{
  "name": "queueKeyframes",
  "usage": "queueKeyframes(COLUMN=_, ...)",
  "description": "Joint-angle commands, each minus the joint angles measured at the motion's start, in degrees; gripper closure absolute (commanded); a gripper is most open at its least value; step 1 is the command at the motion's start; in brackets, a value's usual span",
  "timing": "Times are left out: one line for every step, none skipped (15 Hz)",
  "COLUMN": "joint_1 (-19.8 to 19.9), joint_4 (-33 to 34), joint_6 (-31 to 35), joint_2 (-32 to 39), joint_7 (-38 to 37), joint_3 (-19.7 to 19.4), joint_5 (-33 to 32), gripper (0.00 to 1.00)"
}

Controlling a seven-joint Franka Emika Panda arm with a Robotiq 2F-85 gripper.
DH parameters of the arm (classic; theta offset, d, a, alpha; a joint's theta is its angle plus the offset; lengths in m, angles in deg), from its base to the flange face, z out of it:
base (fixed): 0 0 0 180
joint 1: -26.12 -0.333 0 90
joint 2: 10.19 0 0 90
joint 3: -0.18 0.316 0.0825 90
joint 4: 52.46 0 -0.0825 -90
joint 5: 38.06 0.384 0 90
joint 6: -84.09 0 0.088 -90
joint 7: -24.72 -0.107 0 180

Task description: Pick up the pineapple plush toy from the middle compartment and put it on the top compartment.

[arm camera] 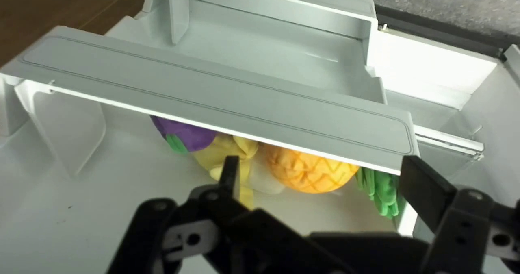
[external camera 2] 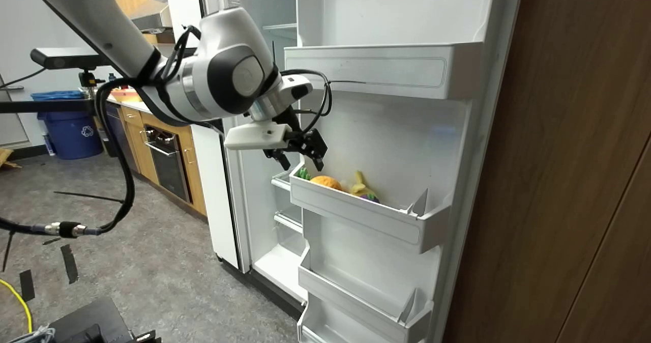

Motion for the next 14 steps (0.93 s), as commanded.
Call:
queueKeyframes(joint_1=0.5, joint_4=4.1, joint_6=4.6, joint_2=6.1, joint_7=-10.1, joint_3=-0.4, joint_5=-12.1, gripper=0.0)
queueKeyframes(joint_1=0.1, joint_4=5.3, joint_6=5.0, joint_2=7.1, joint_7=-13.0, joint_3=-1.3, joint_5=-15.9, gripper=0.0)
queueKeyframes(joint_1=-0.4, joint_4=6.7, joint_6=4.9, joint_2=8.1, joint_7=-16.7, joint_3=-2.6, joint_5=-20.8, gripper=0.0)
queueKeyframes(joint_1=-1.0, joint_4=8.6, joint_6=4.6, joint_2=8.8, joint_7=-20.5, joint_3=-4.0, joint_5=-25.7, gripper=0.0)
queueKeyframes(joint_1=-1.3, joint_4=10.0, joint_6=4.3, joint_2=9.8, joint_7=-24.2, joint_3=-4.6, joint_5=-29.1, gripper=0.0)
queueKeyframes(joint_1=-1.5, joint_4=11.3, joint_6=4.2, joint_2=10.7, joint_7=-26.8, joint_3=-4.9, joint_5=-31.2, gripper=0.0)
queueKeyframes(joint_1=-1.3, joint_4=11.7, joint_6=4.1, joint_2=11.5, joint_7=-27.7, joint_3=-4.2, joint_5=-30.4, gripper=0.0)
queueKeyframes(joint_1=-1.0, joint_4=11.7, joint_6=4.2, joint_2=12.2, joint_7=-27.7, joint_3=-3.5, joint_5=-28.9, gripper=0.0)
queueKeyframes(joint_1=0.0, joint_4=9.6, joint_6=4.0, joint_2=9.8, joint_7=-25.3, joint_3=-3.3, joint_5=-28.5, gripper=0.0)
queueKeyframes(joint_1=-0.2, joint_4=10.1, joint_6=4.0, joint_2=10.6, joint_7=-25.9, joint_3=-3.2, joint_5=-28.5, gripper=0.0)
queueKeyframes(joint_1=-0.3, joint_4=10.4, joint_6=4.0, joint_2=11.2, joint_7=-26.3, joint_3=-3.1, joint_5=-28.5, gripper=0.0)
queueKeyframes(joint_1=-0.5, joint_4=10.6, joint_6=4.0, joint_2=11.5, joint_7=-26.5, joint_3=-3.1, joint_5=-28.5, gripper=0.0)
queueKeyframes(joint_1=-0.5, joint_4=10.7, joint_6=4.0, joint_2=11.7, joint_7=-26.6, joint_3=-3.1, joint_5=-28.5, gripper=0.0)
queueKeyframes(joint_1=-0.6, joint_4=10.7, joint_6=4.0, joint_2=11.7, joint_7=-26.6, joint_3=-3.1, joint_5=-28.5, gripper=0.0)
